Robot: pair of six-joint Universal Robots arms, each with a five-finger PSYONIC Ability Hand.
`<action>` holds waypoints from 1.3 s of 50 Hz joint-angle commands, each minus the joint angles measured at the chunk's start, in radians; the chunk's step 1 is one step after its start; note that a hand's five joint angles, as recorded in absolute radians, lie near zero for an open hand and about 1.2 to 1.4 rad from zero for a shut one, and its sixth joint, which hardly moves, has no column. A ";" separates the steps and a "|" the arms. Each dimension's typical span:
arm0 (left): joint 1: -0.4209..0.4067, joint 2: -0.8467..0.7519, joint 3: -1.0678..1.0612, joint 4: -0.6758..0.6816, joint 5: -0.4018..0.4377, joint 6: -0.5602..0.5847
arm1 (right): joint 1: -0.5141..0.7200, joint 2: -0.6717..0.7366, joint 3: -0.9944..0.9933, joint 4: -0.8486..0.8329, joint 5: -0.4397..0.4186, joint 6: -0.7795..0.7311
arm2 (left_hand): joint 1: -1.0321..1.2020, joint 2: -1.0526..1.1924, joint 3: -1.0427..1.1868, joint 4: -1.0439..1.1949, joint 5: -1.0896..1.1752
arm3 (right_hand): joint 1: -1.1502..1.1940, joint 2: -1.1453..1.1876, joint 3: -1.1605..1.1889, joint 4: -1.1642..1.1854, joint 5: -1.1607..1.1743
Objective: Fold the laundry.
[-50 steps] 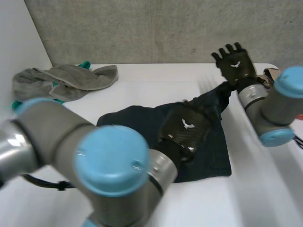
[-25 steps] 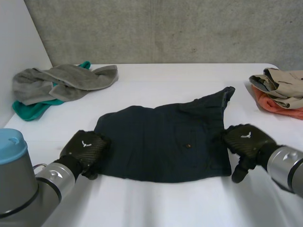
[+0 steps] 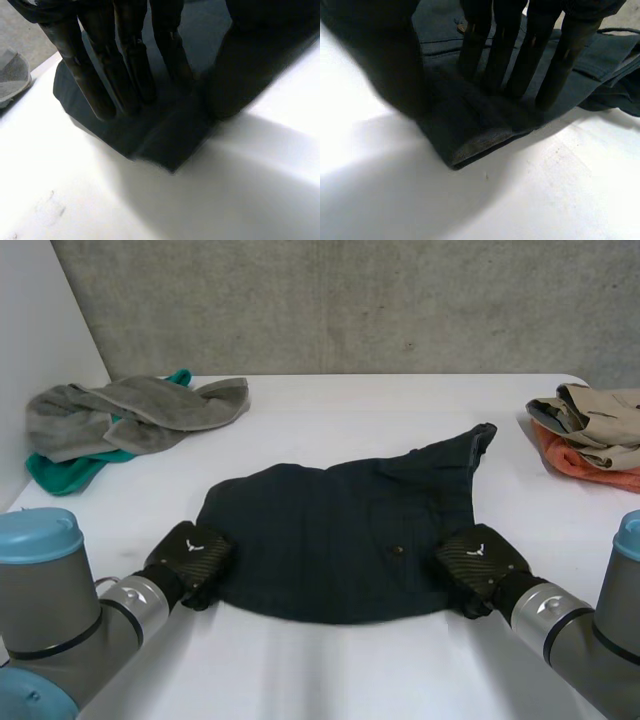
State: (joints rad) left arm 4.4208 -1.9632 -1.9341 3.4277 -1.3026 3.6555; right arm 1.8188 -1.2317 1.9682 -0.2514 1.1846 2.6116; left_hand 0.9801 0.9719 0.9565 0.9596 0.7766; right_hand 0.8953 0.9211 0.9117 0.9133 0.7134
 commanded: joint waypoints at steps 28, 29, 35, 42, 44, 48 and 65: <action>-0.100 0.682 0.489 0.044 -0.178 -0.207 | 0.065 -0.459 -0.774 0.315 0.202 0.093 | 0.416 0.424 0.440 0.437 0.445 | 0.501 0.475 0.485 0.483 0.508; -0.101 0.682 0.515 0.030 -0.178 -0.209 | 0.062 -0.463 -0.811 0.336 0.202 0.102 | 0.416 0.424 0.440 0.437 0.445 | 0.501 0.475 0.485 0.483 0.508; -0.103 0.678 0.673 -0.067 -0.184 -0.212 | 0.050 -0.471 -0.936 0.418 0.210 0.134 | 0.416 0.424 0.440 0.437 0.445 | 0.501 0.475 0.485 0.483 0.508; -0.103 0.554 0.771 -0.081 -0.179 -0.210 | 0.062 -0.445 -0.960 0.439 0.240 0.146 | 0.416 0.424 0.440 0.437 0.445 | 0.501 0.475 0.485 0.483 0.508; -0.097 0.479 0.791 -0.082 -0.172 -0.209 | 0.062 -0.407 -0.962 0.439 0.247 0.150 | 0.416 0.424 0.440 0.437 0.445 | 0.501 0.475 0.485 0.483 0.508; -0.092 0.336 0.819 -0.087 -0.161 -0.206 | 0.063 -0.264 -0.983 0.437 0.271 0.151 | 0.416 0.424 0.440 0.437 0.445 | 0.501 0.475 0.485 0.483 0.508; -0.063 -0.394 1.060 0.056 -0.095 -0.160 | 0.126 0.346 -1.048 0.075 0.403 0.110 | 0.416 0.424 0.440 0.437 0.445 | 0.501 0.475 0.485 0.483 0.508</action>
State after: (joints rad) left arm 4.3371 -2.1417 -1.0020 3.4049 -1.3940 3.4647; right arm 1.9273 -1.0572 0.9459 -0.0040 1.5681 2.7424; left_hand 1.1547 1.1972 1.1933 1.1991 0.9852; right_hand 1.1133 1.1692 1.1886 1.1991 1.0204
